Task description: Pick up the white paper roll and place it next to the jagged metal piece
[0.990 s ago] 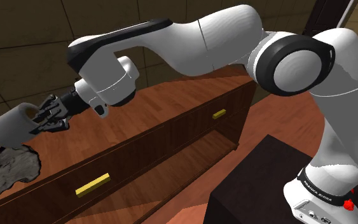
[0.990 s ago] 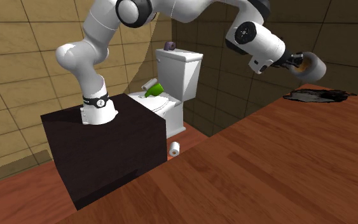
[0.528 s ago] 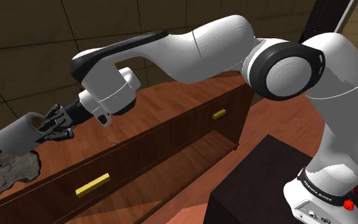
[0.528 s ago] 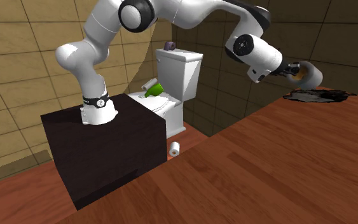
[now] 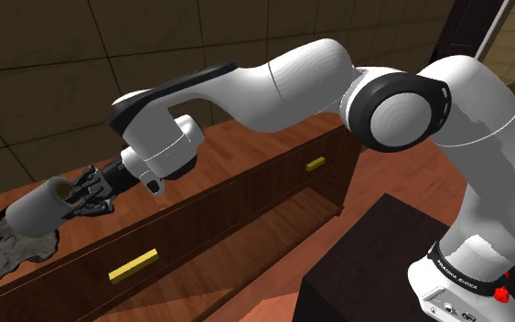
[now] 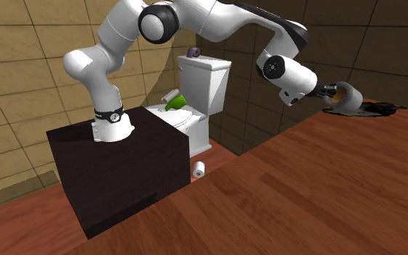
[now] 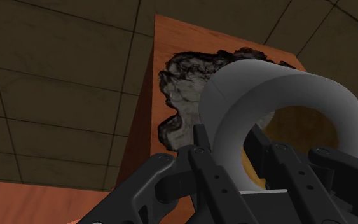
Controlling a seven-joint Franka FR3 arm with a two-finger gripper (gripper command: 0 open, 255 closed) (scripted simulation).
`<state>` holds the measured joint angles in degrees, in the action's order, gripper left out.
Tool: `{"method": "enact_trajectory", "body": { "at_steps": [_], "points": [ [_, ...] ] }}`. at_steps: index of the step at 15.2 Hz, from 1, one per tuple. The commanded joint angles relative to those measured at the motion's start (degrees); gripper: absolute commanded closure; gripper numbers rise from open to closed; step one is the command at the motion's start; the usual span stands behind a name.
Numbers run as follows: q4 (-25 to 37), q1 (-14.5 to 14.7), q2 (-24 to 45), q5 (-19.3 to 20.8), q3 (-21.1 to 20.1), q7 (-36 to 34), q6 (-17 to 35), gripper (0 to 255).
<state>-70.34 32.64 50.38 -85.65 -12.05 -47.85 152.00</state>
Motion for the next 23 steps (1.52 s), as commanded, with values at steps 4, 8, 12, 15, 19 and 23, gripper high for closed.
{"method": "enact_trajectory", "body": {
  "at_steps": [4, 8, 12, 15, 19, 23],
  "points": [
    [1.1, -0.4, 2.5, -1.7, -0.7, 3.0, 0.2, 255],
    [2.0, -0.7, 4.6, -3.0, -1.3, 5.3, 0.4, 255],
    [2.4, -0.7, 5.4, -3.3, -1.4, 6.0, 0.4, 255],
    [2.4, -0.7, 5.4, -3.3, -1.4, 6.0, 0.4, 255],
    [2.4, -0.6, 5.4, -3.5, -1.5, 6.1, 0.5, 0],
    [2.4, -0.7, 5.4, -3.3, -1.4, 6.0, 0.4, 0]
  ]
}}
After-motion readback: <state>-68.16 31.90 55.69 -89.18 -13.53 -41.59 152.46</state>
